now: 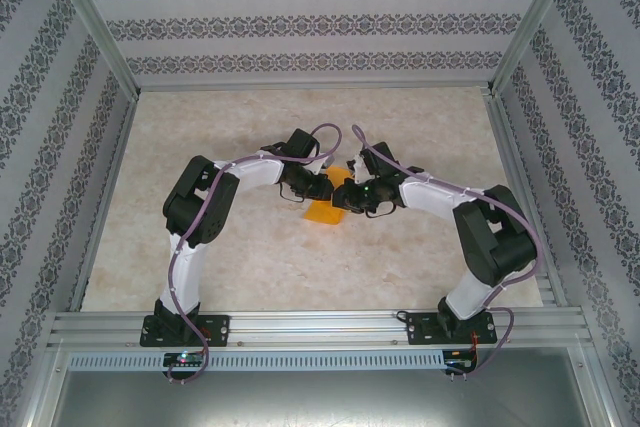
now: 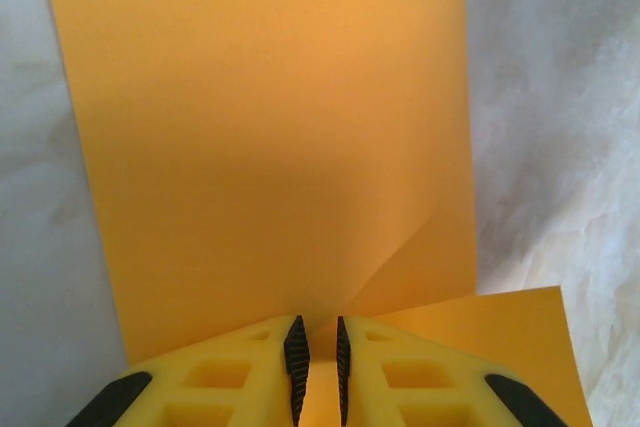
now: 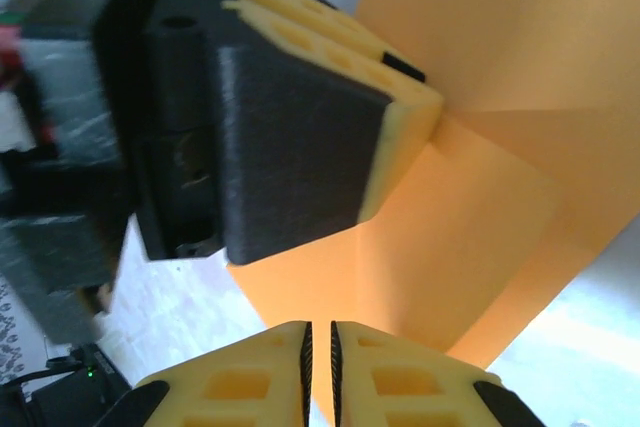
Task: Fold a paper plane with a square sheet of paper (pick it up from the middle)
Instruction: Fold the triangle a second time at the center of the table.
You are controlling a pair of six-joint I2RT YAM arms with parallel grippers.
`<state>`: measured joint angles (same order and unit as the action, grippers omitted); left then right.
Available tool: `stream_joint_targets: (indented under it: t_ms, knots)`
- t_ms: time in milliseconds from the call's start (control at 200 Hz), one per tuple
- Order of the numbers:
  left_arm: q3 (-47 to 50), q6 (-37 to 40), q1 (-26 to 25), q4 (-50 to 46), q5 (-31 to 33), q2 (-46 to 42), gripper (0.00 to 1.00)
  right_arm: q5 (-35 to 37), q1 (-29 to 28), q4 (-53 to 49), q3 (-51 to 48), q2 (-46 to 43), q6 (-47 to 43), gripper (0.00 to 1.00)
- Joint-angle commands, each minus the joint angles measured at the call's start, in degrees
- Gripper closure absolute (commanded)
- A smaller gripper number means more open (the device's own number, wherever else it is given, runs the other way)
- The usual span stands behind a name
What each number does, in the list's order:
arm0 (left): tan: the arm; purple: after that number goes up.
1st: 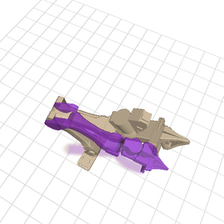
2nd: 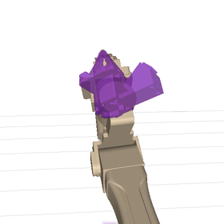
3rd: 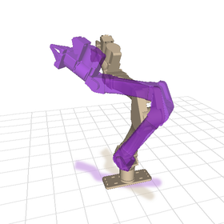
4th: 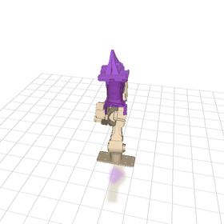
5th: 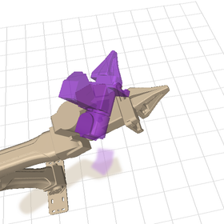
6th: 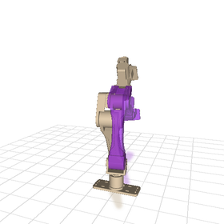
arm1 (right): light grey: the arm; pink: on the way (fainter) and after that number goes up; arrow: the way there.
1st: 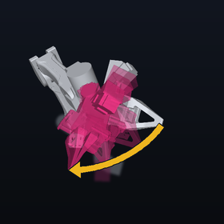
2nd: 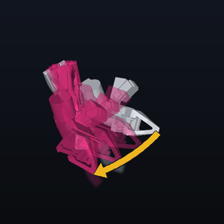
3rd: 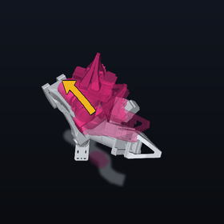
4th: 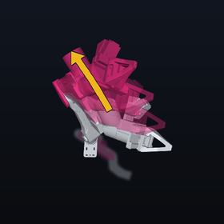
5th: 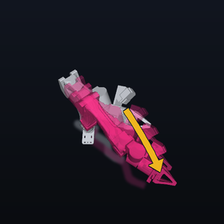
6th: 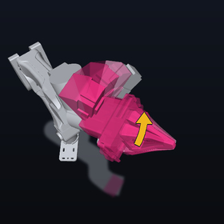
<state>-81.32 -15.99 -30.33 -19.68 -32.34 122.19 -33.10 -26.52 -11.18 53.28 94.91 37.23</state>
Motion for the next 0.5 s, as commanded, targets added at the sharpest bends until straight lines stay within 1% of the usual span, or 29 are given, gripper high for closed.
stream_joint_targets:
  t_ms: [0,75,195,365,495]
  knots:
    - [4.33,2.03,-0.87,-6.95,8.29,6.57,0.78,0.35,-0.24,-1.19,-0.32,-3.94,0.41,0.84]
    - [4.33,1.94,-0.87,-6.85,8.42,6.76,0.77,-1.18,-0.61,1.62,-1.06,-3.77,2.12,0.85]
    - [4.28,1.85,-0.88,-6.77,8.31,6.97,0.78,-3.28,-1.97,5.67,-0.94,-0.29,3.92,0.86]
    - [4.33,2.01,-0.87,-6.95,8.33,6.97,0.78,-2.03,-2.22,2.93,-0.11,3.09,1.62,0.88]
    - [4.33,1.84,-0.87,-6.83,8.43,7.02,0.78,-1.75,-2.3,1.68,-1.28,4.24,0.46,0.89]
